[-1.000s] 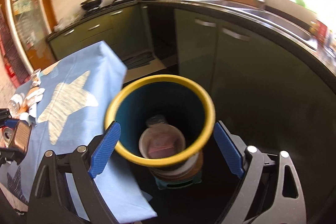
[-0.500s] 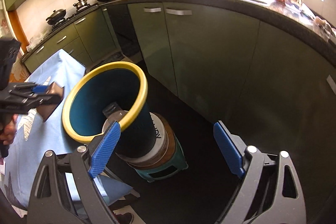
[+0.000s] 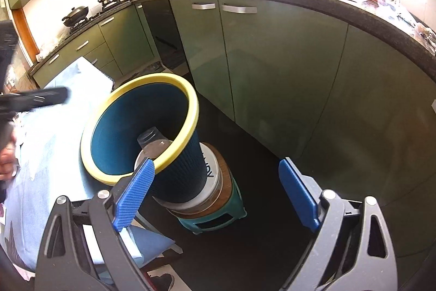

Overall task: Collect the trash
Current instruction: 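Carry the brown tray over the bin and open the left tool, then grasp the white supplement bottle with the right tool and lift it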

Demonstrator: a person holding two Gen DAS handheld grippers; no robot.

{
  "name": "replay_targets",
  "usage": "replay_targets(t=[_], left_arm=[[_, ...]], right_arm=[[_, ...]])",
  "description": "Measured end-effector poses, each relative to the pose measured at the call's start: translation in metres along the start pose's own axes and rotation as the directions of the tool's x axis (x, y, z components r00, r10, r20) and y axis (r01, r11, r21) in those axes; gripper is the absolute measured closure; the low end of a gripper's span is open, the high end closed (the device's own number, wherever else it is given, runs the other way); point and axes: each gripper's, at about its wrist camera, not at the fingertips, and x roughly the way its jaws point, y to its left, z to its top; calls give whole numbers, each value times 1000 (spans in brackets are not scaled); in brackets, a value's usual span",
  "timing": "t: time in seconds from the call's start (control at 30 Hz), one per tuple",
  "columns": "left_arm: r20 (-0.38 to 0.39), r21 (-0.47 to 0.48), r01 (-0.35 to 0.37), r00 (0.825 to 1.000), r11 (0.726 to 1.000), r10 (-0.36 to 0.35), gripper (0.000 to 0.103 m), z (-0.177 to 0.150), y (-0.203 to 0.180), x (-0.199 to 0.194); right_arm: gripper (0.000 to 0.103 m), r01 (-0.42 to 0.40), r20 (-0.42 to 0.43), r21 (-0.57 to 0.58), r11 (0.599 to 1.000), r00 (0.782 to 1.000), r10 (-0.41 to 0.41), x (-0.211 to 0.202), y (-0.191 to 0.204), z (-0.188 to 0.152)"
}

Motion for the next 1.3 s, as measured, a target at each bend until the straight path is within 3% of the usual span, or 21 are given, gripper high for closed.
replay_targets(t=[0.2,0.37,0.43,0.53,0.63,0.73,0.83,1.03,1.1,1.17,1.3], left_arm=[[105,-36,-51,993,998,55,5,-45,15,-91],[215,-107,-172,958,979,192,5,-101,33,-170],[245,-145,-237,932,961,267,5,-126,43,-199],[254,-246,-345,879,906,403,5,-174,68,-245],[210,-348,-419,837,838,506,5,-214,93,-277],[154,-420,-505,779,754,608,5,-258,111,-306],[122,-474,-538,744,697,657,5,-294,126,-326],[110,-550,-534,716,642,690,5,-336,150,-353],[116,-564,-521,718,641,686,5,-343,156,-359],[118,-574,-509,723,641,680,5,-347,160,-359],[117,-586,-493,733,643,670,5,-357,167,-358]], right_arm=[[15,-34,-9,-44,998,999,33,0,26,-3],[15,-86,-13,-110,990,996,85,-3,63,-2],[15,-112,-17,-147,983,994,111,-4,83,-1],[15,-157,-32,-215,964,988,154,-5,120,0],[15,-208,-48,-283,936,978,203,-7,162,-1],[15,-278,-71,-351,894,960,271,-11,210,-3],[15,-365,-110,-416,833,929,352,-16,264,-8],[15,-495,-208,-555,668,861,465,-25,364,-23],[15,-542,-247,-610,578,824,510,-31,392,-32],[15,-557,-288,-672,488,803,521,-33,418,-39],[20,-561,-363,-751,349,791,492,-26,463,-44]])
